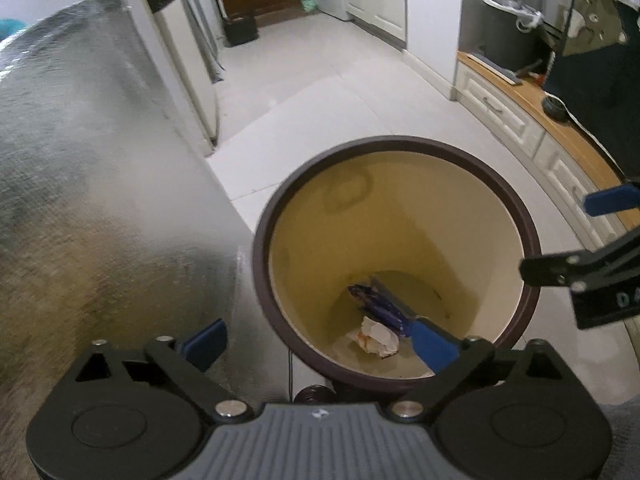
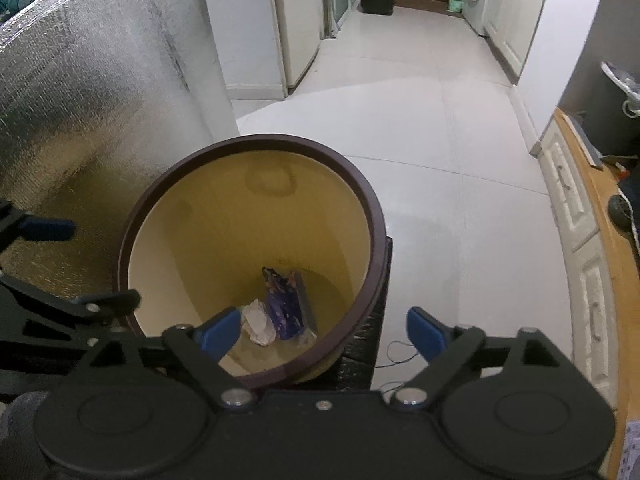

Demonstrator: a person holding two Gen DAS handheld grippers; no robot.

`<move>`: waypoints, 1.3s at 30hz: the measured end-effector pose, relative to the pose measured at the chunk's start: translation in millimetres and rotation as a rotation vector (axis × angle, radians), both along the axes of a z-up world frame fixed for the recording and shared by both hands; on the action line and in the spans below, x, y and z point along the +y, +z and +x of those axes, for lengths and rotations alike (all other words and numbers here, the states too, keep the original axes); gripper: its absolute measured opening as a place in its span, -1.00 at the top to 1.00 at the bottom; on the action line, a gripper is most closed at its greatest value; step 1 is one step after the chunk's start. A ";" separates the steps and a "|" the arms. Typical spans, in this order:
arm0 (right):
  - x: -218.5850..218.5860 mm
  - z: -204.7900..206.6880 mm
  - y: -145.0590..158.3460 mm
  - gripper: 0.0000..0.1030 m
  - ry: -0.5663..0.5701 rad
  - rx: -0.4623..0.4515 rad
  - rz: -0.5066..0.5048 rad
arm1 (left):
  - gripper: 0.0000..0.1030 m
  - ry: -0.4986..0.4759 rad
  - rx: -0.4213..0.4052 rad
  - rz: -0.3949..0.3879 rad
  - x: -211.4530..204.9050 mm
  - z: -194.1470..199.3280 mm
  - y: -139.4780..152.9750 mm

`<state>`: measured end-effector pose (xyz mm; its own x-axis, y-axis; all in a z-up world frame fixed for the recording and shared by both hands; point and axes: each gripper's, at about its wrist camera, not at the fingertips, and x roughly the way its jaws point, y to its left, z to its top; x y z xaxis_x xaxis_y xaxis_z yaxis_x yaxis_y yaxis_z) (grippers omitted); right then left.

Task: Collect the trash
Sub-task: 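Open both tools to drop the packet and bag into the wastebasket, then move both open tools back toward the table of trash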

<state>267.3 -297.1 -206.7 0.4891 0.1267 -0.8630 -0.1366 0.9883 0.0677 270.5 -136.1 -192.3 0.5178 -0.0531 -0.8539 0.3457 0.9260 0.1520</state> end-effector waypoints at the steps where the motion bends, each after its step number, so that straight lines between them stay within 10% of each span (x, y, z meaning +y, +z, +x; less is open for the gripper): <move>1: -0.8 -3.8 1.7 -0.97 -0.006 -0.008 0.000 | -0.95 0.008 -0.005 -0.002 2.0 -2.3 2.2; 39: 6.5 -140.1 178.7 -1.00 -0.095 -0.351 -0.012 | -1.00 0.108 -0.388 -0.198 54.9 -138.0 194.3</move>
